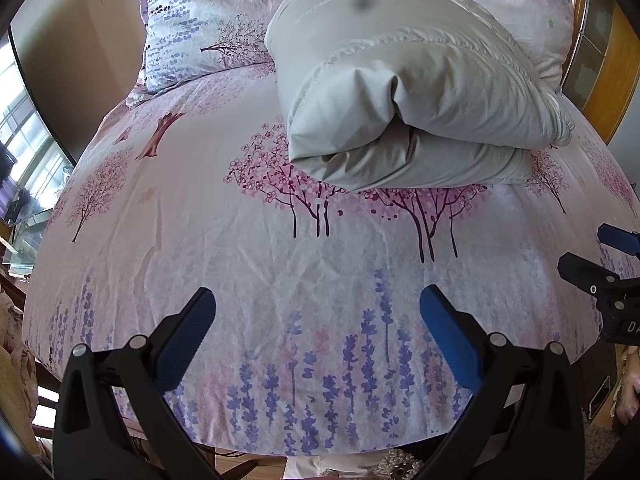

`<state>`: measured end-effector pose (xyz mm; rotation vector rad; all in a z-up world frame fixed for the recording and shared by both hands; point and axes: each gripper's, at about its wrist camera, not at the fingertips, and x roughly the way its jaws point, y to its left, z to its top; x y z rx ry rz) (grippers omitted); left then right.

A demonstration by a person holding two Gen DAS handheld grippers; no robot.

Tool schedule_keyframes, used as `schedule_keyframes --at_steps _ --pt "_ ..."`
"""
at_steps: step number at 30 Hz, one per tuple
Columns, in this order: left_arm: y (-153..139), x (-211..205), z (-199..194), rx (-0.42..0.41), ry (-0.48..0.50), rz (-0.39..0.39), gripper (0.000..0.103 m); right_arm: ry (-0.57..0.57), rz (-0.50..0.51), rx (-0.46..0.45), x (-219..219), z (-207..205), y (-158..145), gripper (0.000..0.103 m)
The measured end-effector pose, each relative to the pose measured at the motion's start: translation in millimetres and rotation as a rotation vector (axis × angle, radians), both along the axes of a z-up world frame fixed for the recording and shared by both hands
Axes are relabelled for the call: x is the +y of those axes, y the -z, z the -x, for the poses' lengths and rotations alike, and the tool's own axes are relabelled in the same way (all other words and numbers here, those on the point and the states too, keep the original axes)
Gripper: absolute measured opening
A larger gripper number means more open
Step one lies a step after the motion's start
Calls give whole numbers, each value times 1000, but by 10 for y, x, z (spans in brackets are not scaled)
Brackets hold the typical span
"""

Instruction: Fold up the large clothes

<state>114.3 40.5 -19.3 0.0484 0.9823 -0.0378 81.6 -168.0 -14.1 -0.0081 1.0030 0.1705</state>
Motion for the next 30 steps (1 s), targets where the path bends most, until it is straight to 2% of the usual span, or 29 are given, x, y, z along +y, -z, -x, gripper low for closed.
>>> schedule_keyframes --at_steps 30 --pt "19 0 -4 -4 -2 8 101 3 0 6 19 -25 23 102"
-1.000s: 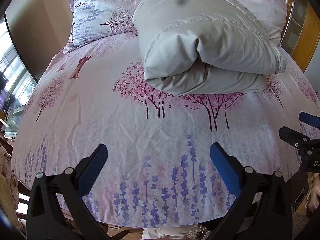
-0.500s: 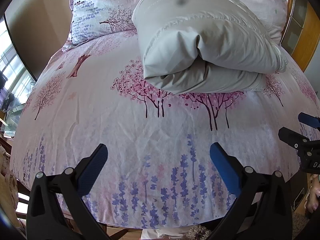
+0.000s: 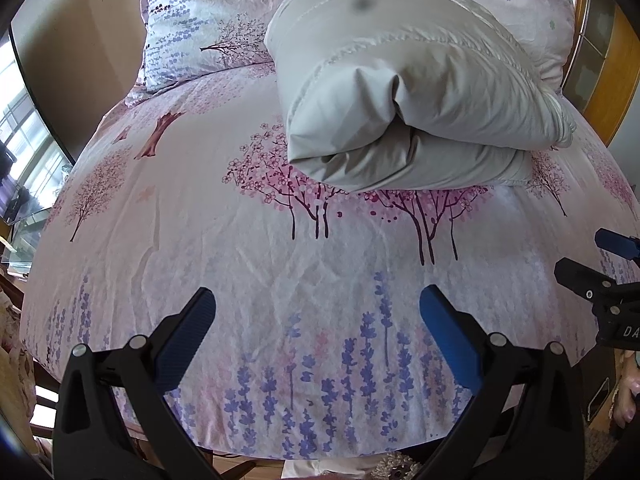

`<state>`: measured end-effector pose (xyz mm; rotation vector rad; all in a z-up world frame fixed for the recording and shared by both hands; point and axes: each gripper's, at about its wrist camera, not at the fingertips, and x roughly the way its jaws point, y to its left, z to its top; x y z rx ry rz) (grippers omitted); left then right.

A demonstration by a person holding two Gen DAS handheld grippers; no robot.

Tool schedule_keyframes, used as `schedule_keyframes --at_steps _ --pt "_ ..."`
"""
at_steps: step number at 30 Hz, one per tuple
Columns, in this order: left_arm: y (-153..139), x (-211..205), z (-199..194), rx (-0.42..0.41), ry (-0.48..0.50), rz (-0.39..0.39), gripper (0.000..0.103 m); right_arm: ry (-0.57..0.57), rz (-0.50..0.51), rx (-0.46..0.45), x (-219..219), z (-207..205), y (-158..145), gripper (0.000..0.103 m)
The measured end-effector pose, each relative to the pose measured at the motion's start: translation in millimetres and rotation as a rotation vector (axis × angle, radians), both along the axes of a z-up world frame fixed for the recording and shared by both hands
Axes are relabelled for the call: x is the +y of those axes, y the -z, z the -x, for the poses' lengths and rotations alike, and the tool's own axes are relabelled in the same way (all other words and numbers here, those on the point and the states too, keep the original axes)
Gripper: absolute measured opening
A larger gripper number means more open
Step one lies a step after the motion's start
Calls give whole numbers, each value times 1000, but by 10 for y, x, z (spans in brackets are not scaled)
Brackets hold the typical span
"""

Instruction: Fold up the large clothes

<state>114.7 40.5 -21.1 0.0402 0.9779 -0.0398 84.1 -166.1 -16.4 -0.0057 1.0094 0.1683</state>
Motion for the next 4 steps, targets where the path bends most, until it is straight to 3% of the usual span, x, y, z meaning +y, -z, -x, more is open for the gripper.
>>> schedule_keyframes --at_steps 4 --pt "0 -3 -3 4 0 3 101 -1 -1 0 -3 0 -1 102"
